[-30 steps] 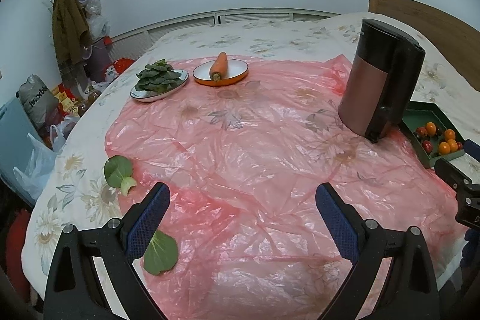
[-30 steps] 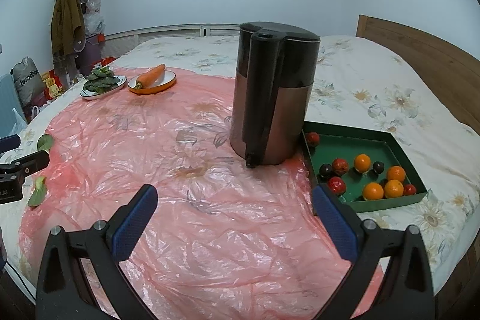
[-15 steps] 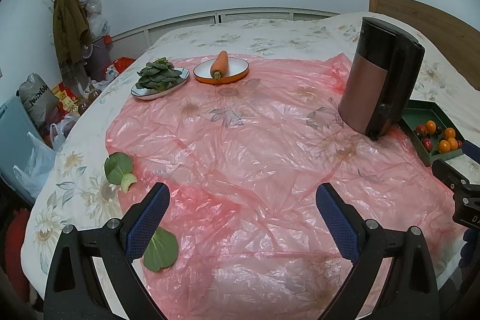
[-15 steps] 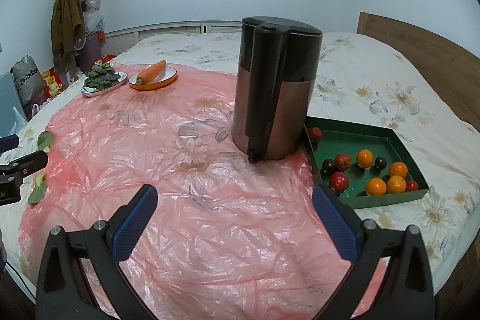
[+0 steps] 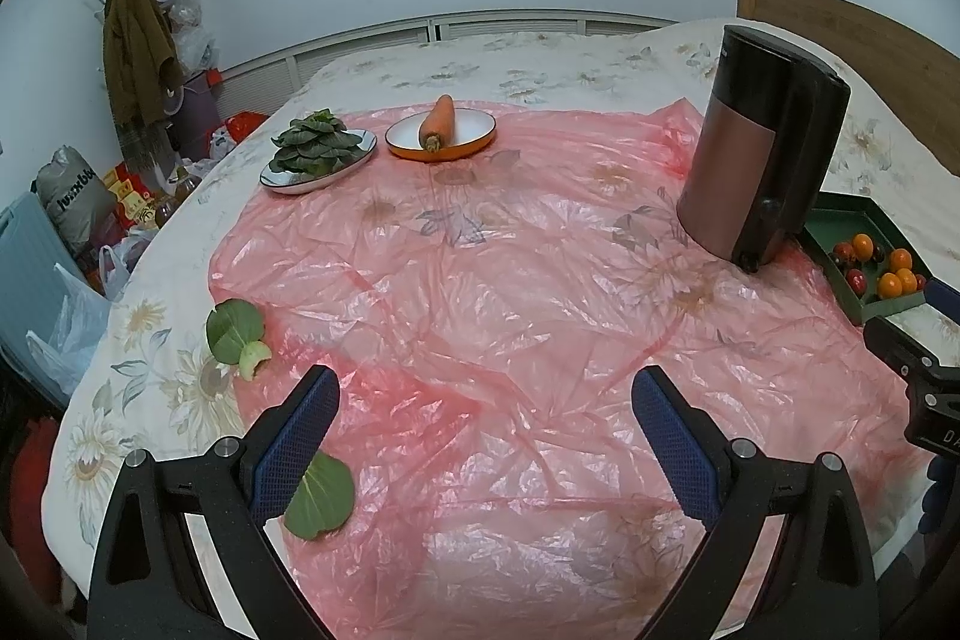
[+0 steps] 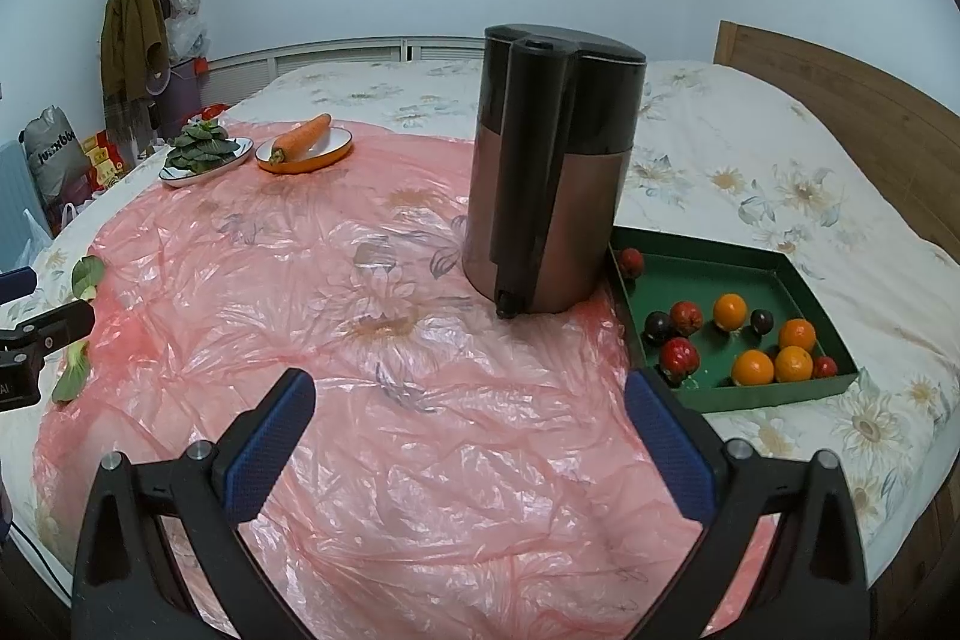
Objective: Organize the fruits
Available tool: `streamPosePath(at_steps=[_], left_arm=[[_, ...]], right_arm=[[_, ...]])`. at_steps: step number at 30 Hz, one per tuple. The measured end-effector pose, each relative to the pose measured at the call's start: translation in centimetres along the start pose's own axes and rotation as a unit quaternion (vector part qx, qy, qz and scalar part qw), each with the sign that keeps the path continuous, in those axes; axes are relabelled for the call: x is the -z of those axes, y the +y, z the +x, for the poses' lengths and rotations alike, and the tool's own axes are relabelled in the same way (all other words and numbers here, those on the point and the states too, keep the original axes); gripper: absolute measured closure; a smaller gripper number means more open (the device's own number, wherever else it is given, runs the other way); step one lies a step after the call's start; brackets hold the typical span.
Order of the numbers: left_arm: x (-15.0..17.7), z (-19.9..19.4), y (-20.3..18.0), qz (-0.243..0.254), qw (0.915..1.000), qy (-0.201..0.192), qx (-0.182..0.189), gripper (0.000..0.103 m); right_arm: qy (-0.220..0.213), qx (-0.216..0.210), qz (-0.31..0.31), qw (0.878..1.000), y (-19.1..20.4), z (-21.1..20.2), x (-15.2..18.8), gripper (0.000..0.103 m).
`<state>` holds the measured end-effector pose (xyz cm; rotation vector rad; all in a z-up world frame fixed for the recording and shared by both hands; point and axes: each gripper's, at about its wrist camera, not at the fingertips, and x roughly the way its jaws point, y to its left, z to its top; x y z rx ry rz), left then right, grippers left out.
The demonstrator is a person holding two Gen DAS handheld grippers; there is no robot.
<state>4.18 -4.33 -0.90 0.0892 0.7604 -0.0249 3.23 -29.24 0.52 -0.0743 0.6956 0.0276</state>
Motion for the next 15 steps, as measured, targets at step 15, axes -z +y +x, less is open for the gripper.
streamPosePath(at_steps=[15], left_arm=[[-0.12,0.21,0.04,0.0,1.0,0.004,0.001,0.007]], right_arm=[[0.0,0.0,-0.001,1.0,-0.03,0.04,0.09,0.0]])
